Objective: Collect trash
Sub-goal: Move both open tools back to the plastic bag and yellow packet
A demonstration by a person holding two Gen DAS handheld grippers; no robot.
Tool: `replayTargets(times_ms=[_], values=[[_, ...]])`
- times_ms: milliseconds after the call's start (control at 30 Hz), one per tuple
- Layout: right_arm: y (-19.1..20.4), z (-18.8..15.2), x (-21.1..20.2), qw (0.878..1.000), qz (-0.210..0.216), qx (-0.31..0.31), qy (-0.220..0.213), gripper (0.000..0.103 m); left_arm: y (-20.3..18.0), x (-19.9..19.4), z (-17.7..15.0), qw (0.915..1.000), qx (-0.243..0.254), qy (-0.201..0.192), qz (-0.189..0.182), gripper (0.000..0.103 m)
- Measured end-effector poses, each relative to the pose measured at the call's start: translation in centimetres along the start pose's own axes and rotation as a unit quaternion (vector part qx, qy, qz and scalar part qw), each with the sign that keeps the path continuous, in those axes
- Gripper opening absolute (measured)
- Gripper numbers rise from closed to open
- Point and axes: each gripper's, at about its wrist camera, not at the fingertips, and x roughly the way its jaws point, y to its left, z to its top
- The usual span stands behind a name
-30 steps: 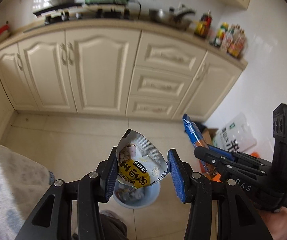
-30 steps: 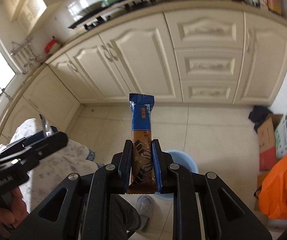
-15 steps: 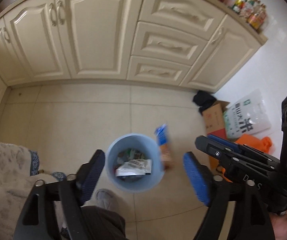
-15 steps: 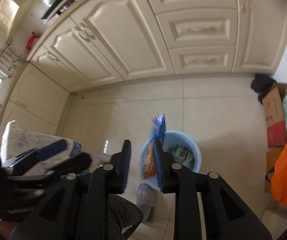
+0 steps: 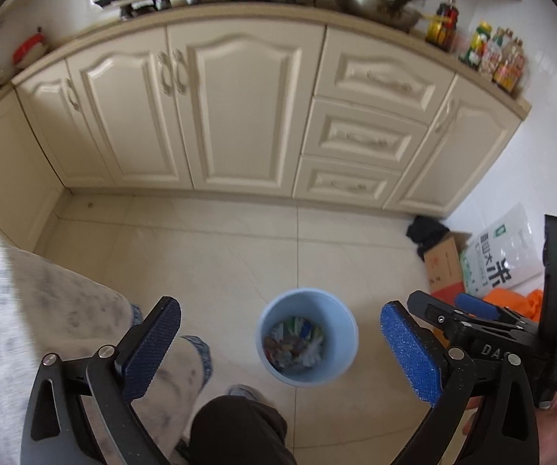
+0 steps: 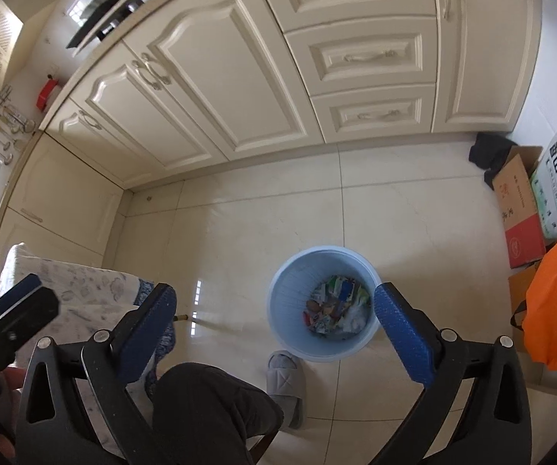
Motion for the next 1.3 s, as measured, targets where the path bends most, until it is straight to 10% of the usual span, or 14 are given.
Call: replayTargets(times_ms=[567, 1300], values=[[16.5, -0.8, -9.6, 0.985, 0.089, -0.123, -0.082, 0.103, 10.7, -25.1, -14.7, 0.9828, -0.079, -0.160, 0.047, 0.102], [40.8, -10.7, -12.6, 0.918, 0.214, -0.325, -0.075, 0.103, 21.3, -43.6, -30.9, 0.9270, -0.217, -0.237, 0.194, 0.102]])
